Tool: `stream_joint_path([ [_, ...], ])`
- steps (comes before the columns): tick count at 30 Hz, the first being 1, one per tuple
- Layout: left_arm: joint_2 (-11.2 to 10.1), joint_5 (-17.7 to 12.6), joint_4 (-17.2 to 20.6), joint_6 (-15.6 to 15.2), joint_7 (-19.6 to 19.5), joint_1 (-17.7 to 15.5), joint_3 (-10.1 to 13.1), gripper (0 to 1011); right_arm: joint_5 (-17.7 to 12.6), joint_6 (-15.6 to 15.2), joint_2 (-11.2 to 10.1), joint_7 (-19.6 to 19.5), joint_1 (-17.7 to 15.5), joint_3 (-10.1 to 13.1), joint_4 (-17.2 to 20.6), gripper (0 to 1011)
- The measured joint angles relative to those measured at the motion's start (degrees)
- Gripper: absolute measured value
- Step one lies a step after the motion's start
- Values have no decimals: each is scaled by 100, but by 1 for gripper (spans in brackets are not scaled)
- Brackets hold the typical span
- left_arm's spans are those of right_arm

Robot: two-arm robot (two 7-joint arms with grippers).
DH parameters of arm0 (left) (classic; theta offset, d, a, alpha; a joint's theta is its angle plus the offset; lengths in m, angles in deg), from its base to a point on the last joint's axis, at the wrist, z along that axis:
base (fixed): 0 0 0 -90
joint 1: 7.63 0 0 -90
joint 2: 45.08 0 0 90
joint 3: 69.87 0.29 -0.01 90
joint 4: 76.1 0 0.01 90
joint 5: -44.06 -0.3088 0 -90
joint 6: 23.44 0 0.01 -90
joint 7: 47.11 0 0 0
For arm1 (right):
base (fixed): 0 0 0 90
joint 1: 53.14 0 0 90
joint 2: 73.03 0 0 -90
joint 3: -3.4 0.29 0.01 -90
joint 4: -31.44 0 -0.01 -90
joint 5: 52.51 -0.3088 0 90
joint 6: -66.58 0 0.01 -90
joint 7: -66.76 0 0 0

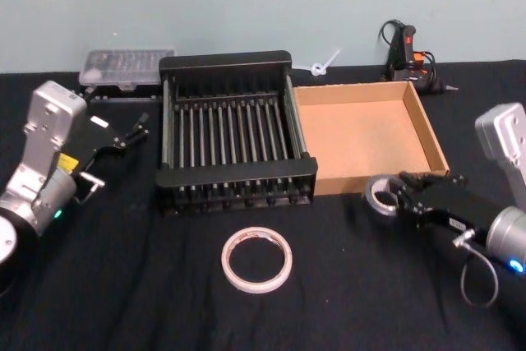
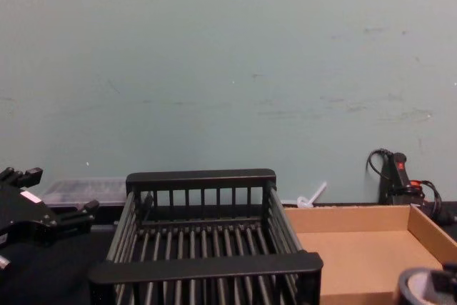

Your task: Pick up the white tape and place it into the black box , Pick up the silver tape and place it into the brown box.

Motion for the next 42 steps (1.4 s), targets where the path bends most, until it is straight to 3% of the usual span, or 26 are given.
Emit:
stream_joint_path([
  [10, 0, 0, 0, 0, 0, 0, 0, 1001, 5, -138, 163, -12, 595, -116, -340, 152],
  [23, 0, 0, 0, 0, 0, 0, 0, 1001, 179, -143, 524, -73, 1505, -303, -1151, 152],
  [33, 0, 0, 0, 0, 0, 0, 0, 1002, 353, -87, 901, -125, 2235, -420, -2019, 152],
  [42, 0, 0, 0, 0, 0, 0, 0, 1001, 587, 10, 1337, -202, 2839, -539, -3038, 152],
])
